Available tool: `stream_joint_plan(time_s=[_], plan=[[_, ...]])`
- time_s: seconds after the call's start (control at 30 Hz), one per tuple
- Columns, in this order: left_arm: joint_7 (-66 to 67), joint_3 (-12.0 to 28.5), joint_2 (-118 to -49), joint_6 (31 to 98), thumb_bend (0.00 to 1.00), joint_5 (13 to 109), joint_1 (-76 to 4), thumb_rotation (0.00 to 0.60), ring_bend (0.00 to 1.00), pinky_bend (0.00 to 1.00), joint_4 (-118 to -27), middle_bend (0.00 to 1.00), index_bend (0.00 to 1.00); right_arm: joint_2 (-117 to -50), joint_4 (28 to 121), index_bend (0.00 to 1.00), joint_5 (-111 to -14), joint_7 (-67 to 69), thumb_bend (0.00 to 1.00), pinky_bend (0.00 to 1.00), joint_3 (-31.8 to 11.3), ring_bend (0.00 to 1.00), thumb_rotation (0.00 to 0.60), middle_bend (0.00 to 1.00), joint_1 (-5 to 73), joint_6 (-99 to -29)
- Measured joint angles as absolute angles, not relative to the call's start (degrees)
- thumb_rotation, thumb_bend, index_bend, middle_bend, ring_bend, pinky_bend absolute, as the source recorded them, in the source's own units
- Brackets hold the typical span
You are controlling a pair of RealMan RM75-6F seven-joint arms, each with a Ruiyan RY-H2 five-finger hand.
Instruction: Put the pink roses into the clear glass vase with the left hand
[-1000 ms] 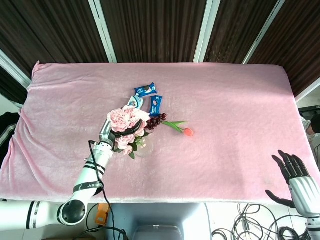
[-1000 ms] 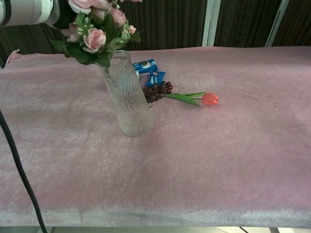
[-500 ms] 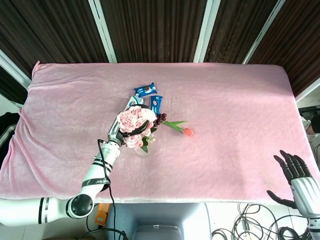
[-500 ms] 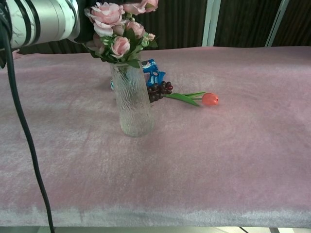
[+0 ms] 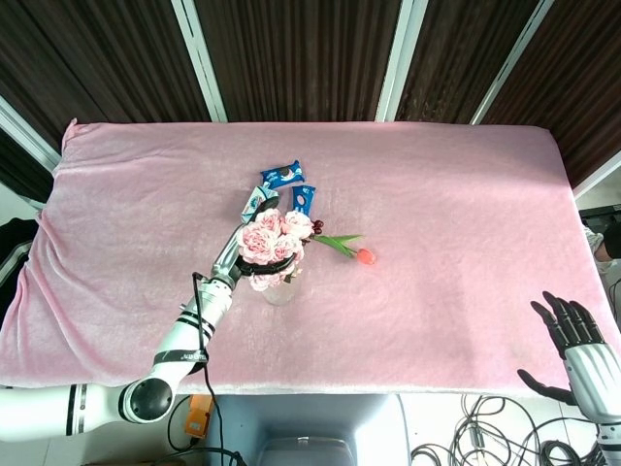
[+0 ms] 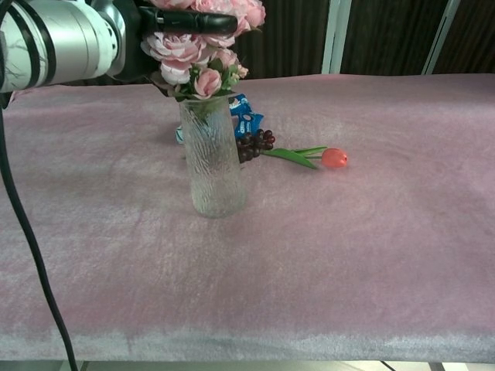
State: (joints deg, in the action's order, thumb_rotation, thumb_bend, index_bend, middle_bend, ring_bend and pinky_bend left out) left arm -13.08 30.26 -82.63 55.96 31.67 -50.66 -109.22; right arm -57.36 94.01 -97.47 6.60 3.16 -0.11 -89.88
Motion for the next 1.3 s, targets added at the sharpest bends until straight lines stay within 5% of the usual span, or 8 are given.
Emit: stream_joint_plan(time_s=[0.5,0.8,0.97,1.3], plan=[[-7.36,26.33,-74.96,61.25,0.20,48.94,-45.03,0.600,0.00,0.00,-118.22,0.00,0.00,-58.01,94.22,0.00,-97.85,4.52,0.30,0.00,3.33,0.00,0.600,0.00,0.01,-89.38],[2.05,14.02,-63.14,68.18,0.23,69.96,-34.11,0.600,0.00,0.00,-121.09,0.00,0.00,-59.15,94.62,0.00,-96.97,1.14,0.30,0.00,3.20,0.00,0.600,0.00,0.40,-87.70],[9.55,3.46,-61.12,77.17,0.24,81.25,-22.63,0.600,0.00,0.00,-111.83,0.00,0.00,-60.61,95.00,0.00,-95.51,-2.39,0.30,0.00,2.67,0.00,0.600,0.00,0.81,-86.27],[9.26,-0.79,-73.43,89.87,0.24,85.62,-11.89,0.600,0.00,0.00,-79.48,0.00,0.00,-64.07,95.53,0.00,-92.69,-9.96,0.30,0.00,1.58,0.00,0.600,0.00,1.24,-84.55]])
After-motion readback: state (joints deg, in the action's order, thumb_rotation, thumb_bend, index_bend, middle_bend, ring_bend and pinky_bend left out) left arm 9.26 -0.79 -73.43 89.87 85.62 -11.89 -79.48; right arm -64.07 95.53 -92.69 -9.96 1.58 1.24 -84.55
